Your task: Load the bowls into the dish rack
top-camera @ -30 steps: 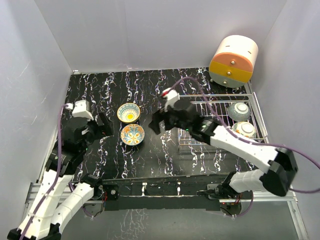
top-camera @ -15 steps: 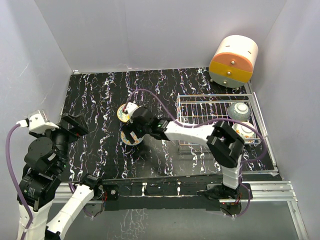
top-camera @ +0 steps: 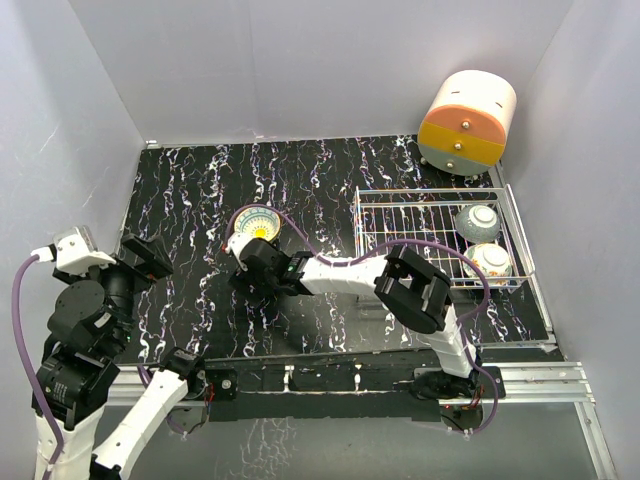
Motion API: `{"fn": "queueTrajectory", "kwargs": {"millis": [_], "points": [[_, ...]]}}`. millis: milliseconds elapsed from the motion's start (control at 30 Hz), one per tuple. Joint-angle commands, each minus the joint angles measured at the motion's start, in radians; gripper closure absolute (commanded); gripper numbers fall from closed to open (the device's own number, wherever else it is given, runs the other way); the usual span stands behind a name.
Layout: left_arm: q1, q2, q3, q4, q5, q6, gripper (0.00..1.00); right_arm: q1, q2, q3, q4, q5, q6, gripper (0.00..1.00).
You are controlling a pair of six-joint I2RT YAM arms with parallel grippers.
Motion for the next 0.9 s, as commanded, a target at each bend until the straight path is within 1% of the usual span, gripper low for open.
{"fn": "queueTrajectory", "kwargs": {"millis": [0,67,167,300,367,400,467,500,567,667,867], "points": [[-0.004,-0.007,-0.01,-0.007,-0.025,0.017,0.03,-0.001,0.005,0.046,0.024,0.093,-0.017,0.21],[-0.004,-0.006,-0.011,-0.009,-0.025,0.016,0.03,-0.001,0.014,0.046,0.025,0.113,-0.021,0.25],[-0.004,-0.009,-0.013,-0.01,-0.027,0.014,0.03,0.003,0.027,0.045,0.023,0.134,-0.032,0.35],[-0.004,-0.013,-0.021,-0.013,-0.032,0.013,0.03,0.007,0.039,0.042,0.019,0.128,-0.042,0.44],[-0.004,-0.013,-0.023,-0.016,-0.032,0.011,0.03,0.007,0.043,0.038,0.018,0.114,-0.042,0.51],[-0.004,-0.013,-0.024,-0.018,-0.031,0.01,0.03,0.008,0.042,0.035,0.017,0.106,-0.042,0.55],[-0.004,-0.013,-0.021,-0.02,-0.033,0.009,0.03,0.008,0.036,0.024,0.017,0.091,-0.034,0.68],[-0.004,-0.013,-0.019,-0.023,-0.035,0.008,0.03,0.009,0.03,0.018,0.019,0.084,-0.027,0.79],[-0.004,-0.014,-0.015,-0.026,-0.037,0.008,0.03,0.011,0.009,0.002,0.022,0.074,-0.008,0.85],[-0.005,-0.012,-0.009,-0.031,-0.04,0.009,0.03,0.012,-0.054,-0.034,0.035,0.031,0.027,0.91],[-0.004,-0.007,-0.004,-0.03,-0.041,0.008,0.03,0.011,-0.254,-0.163,0.125,-0.122,0.104,0.92]]}}
